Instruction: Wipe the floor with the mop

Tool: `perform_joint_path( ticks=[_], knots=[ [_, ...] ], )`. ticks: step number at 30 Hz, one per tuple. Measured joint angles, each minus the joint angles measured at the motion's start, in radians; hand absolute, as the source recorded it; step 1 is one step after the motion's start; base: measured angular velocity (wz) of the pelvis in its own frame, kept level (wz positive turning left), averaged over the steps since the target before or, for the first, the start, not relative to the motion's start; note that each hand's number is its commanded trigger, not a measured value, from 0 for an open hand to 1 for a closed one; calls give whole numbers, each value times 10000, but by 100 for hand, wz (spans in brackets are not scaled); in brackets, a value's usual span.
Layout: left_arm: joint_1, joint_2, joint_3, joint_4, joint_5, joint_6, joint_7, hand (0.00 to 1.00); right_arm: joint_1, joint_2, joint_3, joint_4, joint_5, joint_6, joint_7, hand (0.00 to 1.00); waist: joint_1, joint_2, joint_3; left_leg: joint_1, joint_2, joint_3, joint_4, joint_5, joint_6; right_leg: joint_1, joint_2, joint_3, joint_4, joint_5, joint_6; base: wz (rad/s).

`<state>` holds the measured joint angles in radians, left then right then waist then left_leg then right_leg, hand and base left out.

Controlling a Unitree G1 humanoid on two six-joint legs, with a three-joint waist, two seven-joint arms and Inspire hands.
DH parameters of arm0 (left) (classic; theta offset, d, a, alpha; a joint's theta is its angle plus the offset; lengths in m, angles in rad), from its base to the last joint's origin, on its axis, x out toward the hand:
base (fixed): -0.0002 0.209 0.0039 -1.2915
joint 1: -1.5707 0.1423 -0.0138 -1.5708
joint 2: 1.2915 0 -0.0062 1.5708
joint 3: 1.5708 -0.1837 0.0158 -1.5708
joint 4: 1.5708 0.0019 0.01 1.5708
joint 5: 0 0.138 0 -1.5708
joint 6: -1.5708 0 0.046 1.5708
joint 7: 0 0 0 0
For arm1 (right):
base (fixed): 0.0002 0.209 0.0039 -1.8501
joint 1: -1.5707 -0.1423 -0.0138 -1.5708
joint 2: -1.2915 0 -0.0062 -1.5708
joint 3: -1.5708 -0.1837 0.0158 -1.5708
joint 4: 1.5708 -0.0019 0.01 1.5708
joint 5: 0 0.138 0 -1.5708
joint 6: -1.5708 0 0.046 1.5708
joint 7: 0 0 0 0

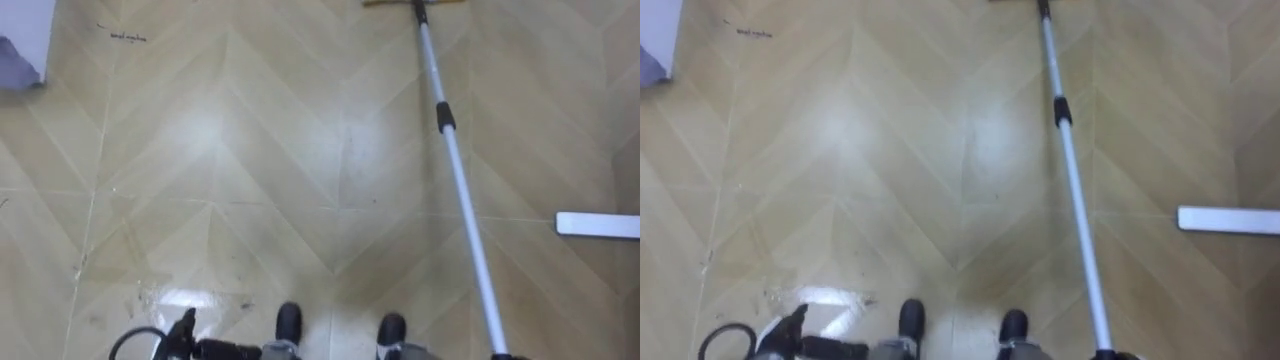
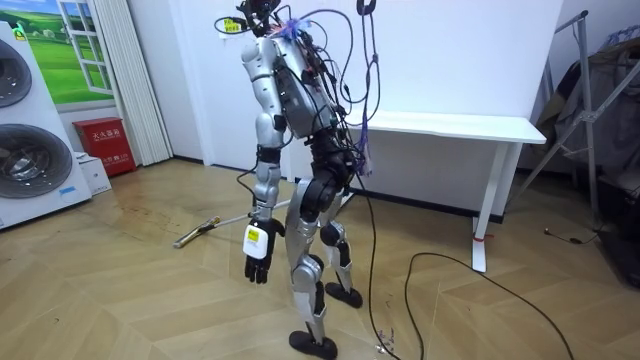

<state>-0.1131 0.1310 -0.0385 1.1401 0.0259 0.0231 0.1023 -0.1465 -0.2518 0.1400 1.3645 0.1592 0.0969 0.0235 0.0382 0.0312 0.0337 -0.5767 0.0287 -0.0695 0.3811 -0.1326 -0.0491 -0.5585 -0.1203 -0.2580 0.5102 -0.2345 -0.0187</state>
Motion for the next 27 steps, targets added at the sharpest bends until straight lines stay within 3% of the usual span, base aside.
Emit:
perform_joint_path(
  ticks=[3,4,5,6,7,8,9,10,11,12,13,14,15,16,17,18,19,20,21,22,23,24,25,26,27],
  knots=[
    [-174,248,-47,1,-606,2,-164,0,-386,-110,-74,219,22,168,386,100,387,-138,8,-733,1,-173,1695,-246,-250,-272,-1,-48,920,-402,-286,7],
    [-271,449,-62,9,-1076,25,-204,0,-861,-209,-138,561,-4,191,627,100,618,-242,3,-1339,3,-351,2874,-235,-249,-449,25,-105,1268,-573,-432,-41],
    [-281,866,-286,209,-1147,206,-123,0,-1460,-338,-138,891,-142,276,920,100,869,-416,15,-1995,6,-528,4288,-67,-352,-574,81,-131,1600,-963,-545,-55],
    [-277,1084,-458,411,-1143,283,-3,0,-1736,-415,-133,1028,-199,280,1033,100,986,-495,34,-2325,14,-607,5026,136,-455,-605,99,-118,1783,-1160,-533,-71],
    [-215,1318,-814,787,-1120,523,268,0,-2241,-660,-105,1146,-398,280,1292,100,1161,-701,121,-3208,2,-717,6836,1204,-467,-767,59,6,2313,-1435,-730,-69],
    [-120,1410,-1141,1053,-1123,672,496,0,-2626,-987,-70,1096,-549,352,1536,100,1441,-779,136,-4333,-225,-613,9346,2473,-524,-907,-10,188,2964,-1715,-922,-69],
    [-26,1389,-1325,1204,-1116,662,504,0,-2855,-1156,-18,1095,-617,376,1631,100,1560,-793,150,-4856,-384,-498,10956,2383,-483,-921,-23,301,3254,-1893,-1019,-63],
    [136,1295,-1600,1558,-1092,644,356,0,-3281,-1364,148,1107,-830,372,1870,100,1651,-841,190,-5757,-650,58,13695,2088,-205,-906,-92,591,3624,-2050,-1002,-49],
    [245,1267,-1641,1689,-1089,639,180,0,-3640,-1405,300,1093,-853,369,2123,100,1812,-1254,375,-6423,-681,846,15174,1721,120,-888,-320,925,3776,-2109,-954,-31],
    [262,1236,-1640,1732,-1084,637,92,0,-3718,-1410,363,1075,-864,376,2224,100,1844,-1431,429,-6694,-678,1106,15484,1577,210,-847,-432,1054,3749,-2109,-952,6],
    [380,1122,-1653,1765,-939,649,-157,0,-3750,-1471,493,1075,-820,445,2409,100,1856,-1620,412,-7050,-733,1298,15455,1238,264,-790,-646,1183,3681,-2108,-947,26],
    [514,959,-1638,1730,-715,632,-453,0,-3742,-1665,754,1082,-726,590,2551,100,1865,-1574,397,-7093,-659,1335,14677,935,210,-714,-783,1196,3709,-2177,-818,25],
    [543,895,-1632,1719,-597,628,-562,0,-3627,-1789,839,1142,-664,637,2622,100,1855,-1504,376,-7011,-559,1333,13977,853,173,-722,-819,1181,3786,-2221,-737,19],
    [577,847,-1611,1757,-195,632,-808,0,-3406,-2043,1137,1136,-475,703,2705,100,1870,-1240,296,-6607,-372,1354,11919,795,235,-771,-899,1016,4031,-2385,-447,24],
    [599,871,-1582,1759,141,629,-957,0,-3031,-2254,1289,1109,-288,756,2797,100,1815,-1012,181,-5913,-208,1382,9638,675,265,-926,-931,828,4402,-2681,-326,32],
    [600,877,-1513,1761,319,642,-1042,0,-2799,-2328,1362,1105,-242,766,2814,100,1761,-739,85,-5504,-133,1299,8541,604,266,-931,-965,675,4602,-2854,-267,46],
    [656,891,-1400,1749,589,678,-1251,0,-2268,-2407,1540,1119,-153,814,2819,100,1588,-444,-30,-4684,-26,1225,6839,421,281,-896,-1026,394,4905,-3215,-92,49],
    [628,880,-1382,1753,711,809,-1438,0,-1657,-2419,1539,1113,-155,902,2817,100,1462,-192,-179,-3967,-27,1305,5800,-446,317,-921,-1197,313,5203,-3522,150,49],
    [567,880,-1359,1768,794,844,-1539,0,-1420,-2399,1527,1121,-155,903,2826,100,1357,-150,-213,-3836,-111,1533,5656,-1135,506,-978,-1413,333,5372,-3630,306,41],
    [471,849,-1245,1938,836,902,-1622,0,-1004,-2359,1507,1150,-155,899,2835,100,1111,-71,-236,-3868,-451,1786,5864,-1662,1200,-1291,-1763,684,6208,-3720,448,46],
    [398,758,-1111,2036,845,996,-1558,0,-593,-2297,1494,1157,-154,855,2835,100,715,-10,-250,-3820,-928,1781,6234,-2086,1675,-1791,-1845,1414,7514,-3100,396,49],
    [399,705,-1063,2038,849,1026,-1507,0,-375,-2243,1494,1151,-153,842,2833,100,551,83,-260,-3701,-1036,1782,6397,-2288,1788,-2006,-1794,1803,8060,-2601,416,37],
    [447,632,-1047,2031,843,1015,-1429,0,73,-2091,1495,1124,-53,840,2836,100,377,281,-347,-3448,-1113,1745,6627,-2706,1917,-2362,-1425,2500,8884,-1409,481,0],
    [454,610,-1035,1952,830,1007,-1339,0,452,-1900,1496,980,60,841,2838,100,339,483,-390,-3256,-1069,1731,6747,-3027,2010,-2785,-956,2836,9342,-631,599,-12],
    [452,614,-1016,1851,830,1010,-1296,0,594,-1806,1499,833,91,858,2837,100,269,577,-381,-3219,-1044,1679,6804,-3162,2052,-3018,-697,2878,9543,-453,614,-15]
  ],
)
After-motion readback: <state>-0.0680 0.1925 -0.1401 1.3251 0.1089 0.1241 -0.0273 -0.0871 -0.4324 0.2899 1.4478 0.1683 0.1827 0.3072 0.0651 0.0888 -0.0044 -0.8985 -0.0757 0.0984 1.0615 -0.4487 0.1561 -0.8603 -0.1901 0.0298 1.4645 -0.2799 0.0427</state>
